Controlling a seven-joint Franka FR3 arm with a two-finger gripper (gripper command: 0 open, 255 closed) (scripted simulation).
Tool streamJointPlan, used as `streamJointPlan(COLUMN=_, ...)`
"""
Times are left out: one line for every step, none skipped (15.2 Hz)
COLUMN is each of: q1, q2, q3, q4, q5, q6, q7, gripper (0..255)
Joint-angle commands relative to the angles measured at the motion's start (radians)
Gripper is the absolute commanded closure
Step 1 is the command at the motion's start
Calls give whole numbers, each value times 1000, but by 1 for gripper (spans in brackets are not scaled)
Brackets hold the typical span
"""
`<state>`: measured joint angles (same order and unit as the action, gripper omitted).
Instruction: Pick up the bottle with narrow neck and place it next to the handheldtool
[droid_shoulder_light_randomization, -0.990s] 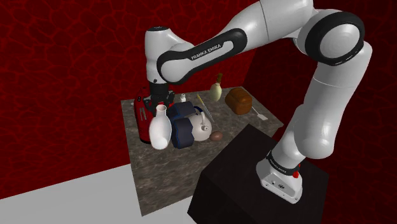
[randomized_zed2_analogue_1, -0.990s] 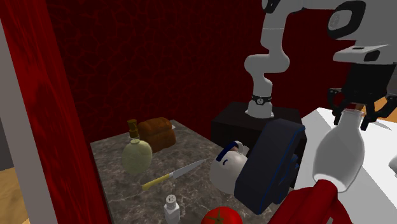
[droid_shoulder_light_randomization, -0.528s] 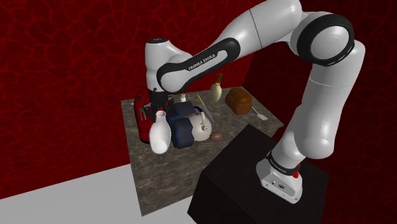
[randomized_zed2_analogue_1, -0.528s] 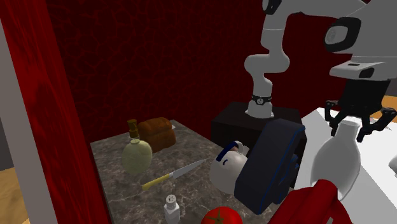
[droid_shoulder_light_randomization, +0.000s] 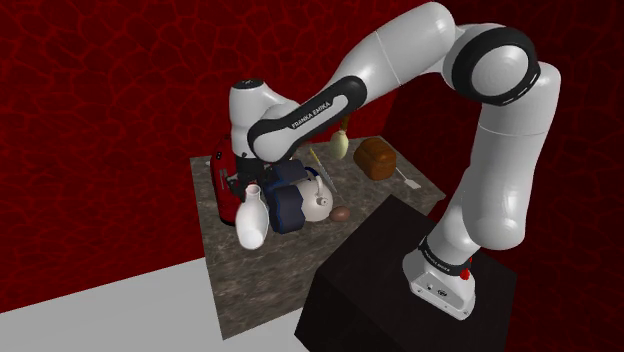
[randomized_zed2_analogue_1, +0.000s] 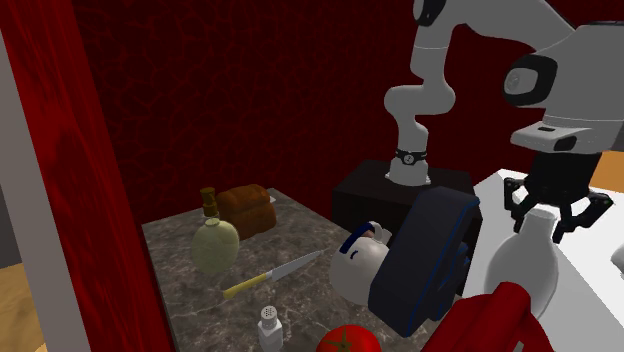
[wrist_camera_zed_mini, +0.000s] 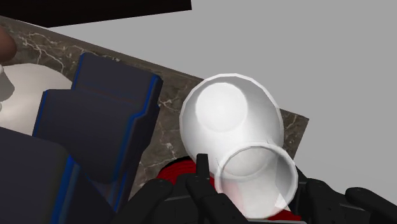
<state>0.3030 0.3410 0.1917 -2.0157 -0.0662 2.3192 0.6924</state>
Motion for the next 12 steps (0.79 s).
streamJointPlan(q1=2, q2=17, q3=-2, q4=-8, q5=-5, q6=25, q7=4, gripper=255)
streamJointPlan(q1=3, q2=26, q3=-3, q4=-10, q5=-8, q6=36, q7=5, gripper=255)
streamJointPlan(q1=4, q2=35, q3=-5, q4=-11, q5=-10, q6=47, q7=7, gripper=255)
streamJointPlan(q1=6, q2=50, q3=-7, q4=-13, q5=-14, q6=63, q7=9, gripper=255)
streamJointPlan(q1=6, q2=50, q3=-7, q4=-14, q5=-14, q6=63, q7=9, gripper=255)
streamJointPlan(q1=6, q2=50, q3=-7, q4=-13, q5=-14, q6=63, q7=9, gripper=255)
streamJointPlan(q1=6, q2=50, q3=-7, q4=-13, q5=-14, q6=63, q7=9, gripper=255)
streamJointPlan(q1=6, q2=50, q3=-7, q4=-13, q5=-14, q6=63, q7=9, gripper=255)
streamJointPlan(q1=6, q2=50, q3=-7, q4=-13, q5=-14, q6=63, q7=9, gripper=255)
streamJointPlan(q1=6, q2=50, q3=-7, q4=-13, q5=-14, q6=63, q7=9, gripper=255)
streamJointPlan(q1=6, q2=50, q3=-7, q4=-13, q5=-14, q6=63, q7=9, gripper=255)
streamJointPlan(q1=6, q2=50, q3=-7, q4=-13, q5=-14, q6=63, q7=9, gripper=255)
